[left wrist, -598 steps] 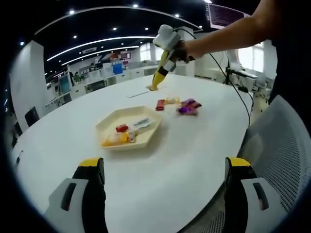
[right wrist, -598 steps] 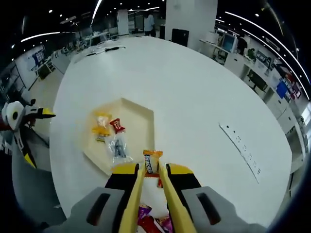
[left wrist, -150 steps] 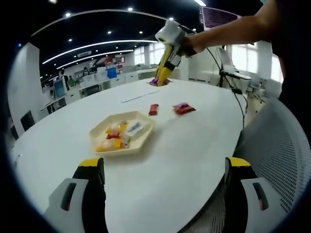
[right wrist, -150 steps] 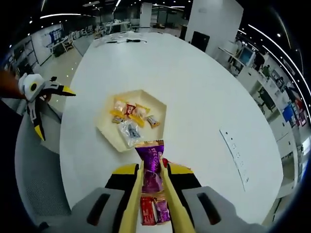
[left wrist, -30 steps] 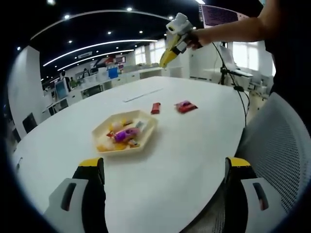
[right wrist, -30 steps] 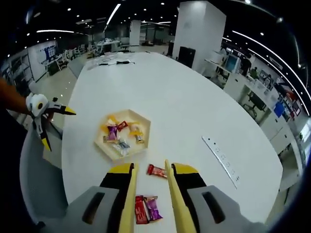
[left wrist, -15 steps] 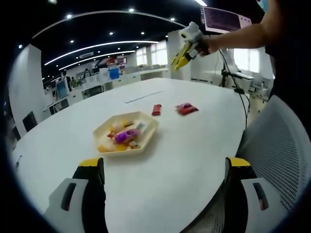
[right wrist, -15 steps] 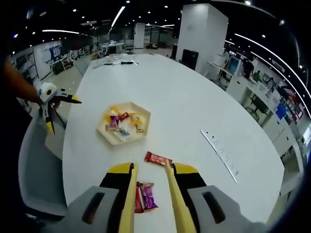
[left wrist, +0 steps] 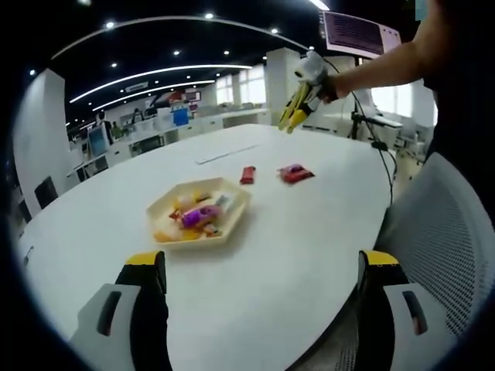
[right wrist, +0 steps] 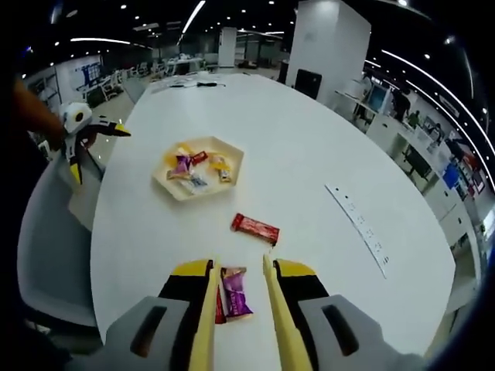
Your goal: Place the target food into the container with the food tongs after gripping and lifting it, then release it inside without dropping or visibly crushing the food.
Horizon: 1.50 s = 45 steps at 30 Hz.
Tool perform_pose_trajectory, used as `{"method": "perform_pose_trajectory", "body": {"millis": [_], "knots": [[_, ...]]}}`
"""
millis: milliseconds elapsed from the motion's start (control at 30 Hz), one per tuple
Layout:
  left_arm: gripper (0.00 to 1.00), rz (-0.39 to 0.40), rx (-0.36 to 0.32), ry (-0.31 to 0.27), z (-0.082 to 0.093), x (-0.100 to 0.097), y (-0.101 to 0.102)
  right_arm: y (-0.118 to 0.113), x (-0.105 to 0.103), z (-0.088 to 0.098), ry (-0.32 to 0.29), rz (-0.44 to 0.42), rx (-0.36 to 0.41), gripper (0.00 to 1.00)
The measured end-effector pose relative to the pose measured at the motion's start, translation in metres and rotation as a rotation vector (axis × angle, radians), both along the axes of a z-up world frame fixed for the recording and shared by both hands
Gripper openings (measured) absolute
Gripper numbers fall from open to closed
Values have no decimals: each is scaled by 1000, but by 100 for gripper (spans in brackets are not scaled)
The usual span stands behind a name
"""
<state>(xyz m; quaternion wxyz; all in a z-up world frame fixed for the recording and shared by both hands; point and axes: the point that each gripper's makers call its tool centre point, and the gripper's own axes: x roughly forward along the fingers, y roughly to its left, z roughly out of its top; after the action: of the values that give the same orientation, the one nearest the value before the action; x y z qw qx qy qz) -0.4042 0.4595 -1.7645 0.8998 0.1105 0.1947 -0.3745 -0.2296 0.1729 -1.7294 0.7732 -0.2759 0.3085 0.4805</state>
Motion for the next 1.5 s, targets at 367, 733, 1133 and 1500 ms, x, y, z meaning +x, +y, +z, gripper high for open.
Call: {"method": "perform_pose_trajectory", "body": {"millis": [367,733,1133,1500], "knots": [[99,43,-44,16,4,5,5,-12,-2,-37,36,-33,-12,30],[99,31,-34,32,-1,3,2,-17,-2,-70,64,-51,-48,30],[99,51,-42,31,1,5,5,-19,-1,-100,102,-64,-94,30],[99,46,-35,35,-1,5,5,-27,-3,-112,146,-139,-155,25]]}}
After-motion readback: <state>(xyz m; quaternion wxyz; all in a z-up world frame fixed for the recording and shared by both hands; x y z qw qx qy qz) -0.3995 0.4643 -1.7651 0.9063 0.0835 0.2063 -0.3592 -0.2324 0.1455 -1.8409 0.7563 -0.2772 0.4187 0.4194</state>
